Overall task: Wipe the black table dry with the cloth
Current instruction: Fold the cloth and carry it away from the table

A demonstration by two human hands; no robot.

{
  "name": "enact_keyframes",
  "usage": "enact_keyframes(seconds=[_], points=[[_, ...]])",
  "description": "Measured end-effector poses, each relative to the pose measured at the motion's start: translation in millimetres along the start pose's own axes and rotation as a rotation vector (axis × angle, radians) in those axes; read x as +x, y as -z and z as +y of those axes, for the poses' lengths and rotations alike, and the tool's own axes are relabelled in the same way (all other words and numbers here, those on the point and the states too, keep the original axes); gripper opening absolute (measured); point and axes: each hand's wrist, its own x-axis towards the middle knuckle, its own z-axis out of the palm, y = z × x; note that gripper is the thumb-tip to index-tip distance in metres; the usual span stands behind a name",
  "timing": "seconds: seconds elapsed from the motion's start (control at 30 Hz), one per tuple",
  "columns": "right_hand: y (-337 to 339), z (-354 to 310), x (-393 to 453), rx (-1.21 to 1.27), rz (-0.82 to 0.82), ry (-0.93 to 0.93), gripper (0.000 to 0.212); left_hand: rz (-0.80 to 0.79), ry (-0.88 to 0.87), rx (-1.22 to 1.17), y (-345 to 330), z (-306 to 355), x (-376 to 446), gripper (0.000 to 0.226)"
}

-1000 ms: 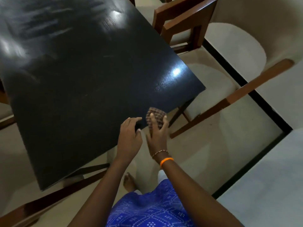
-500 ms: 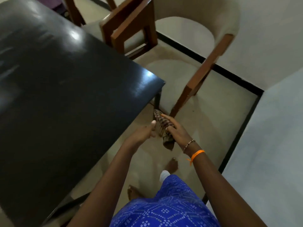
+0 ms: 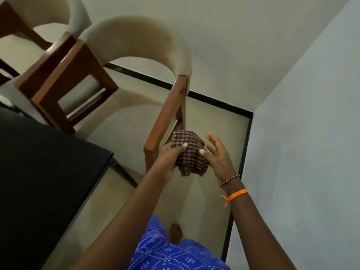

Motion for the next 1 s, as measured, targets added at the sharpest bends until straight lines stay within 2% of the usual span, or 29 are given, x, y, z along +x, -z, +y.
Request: enact_keyframes(seconds=[0.1,0.23,0.3,0.4,0.57,0.67,0.83,1.0], points=[[17,3,34,0.161,0.083,-0.149,0.056,-0.055,0.015,-0.013,-29,14,31,0.024],[38,3,98,0.458,0.057,-0.289,0.029,-0.118,0.040,-0.033,-67,40,93,0.025],[51,-1,140,0.567,0.065,-0.369,0.031,-0.123,0.058,-0.053,-84,58,132,0.026],[70,-17,205,0.664,0.106,-0.390,0.034,-0.140,0.094,-0.048,-109,90,188,0.033],[100,-51,313,0.662,0.187,-0.370,0.034,-0.188,0.112,-0.011,-145,158,279,0.037],[118,-68,370,0.680,0.143,-0.340,0.023,-0.178,0.111,0.034,-159,191,322,0.037],[137,-87,478,0.629,0.073,-0.407,0.024,-0.098,0.086,0.028,-171,237,402,0.041],[148,-108,597,0.472,-0.126,-0.413,0.033,0.024,0.055,-0.041,-178,277,481,0.046]])
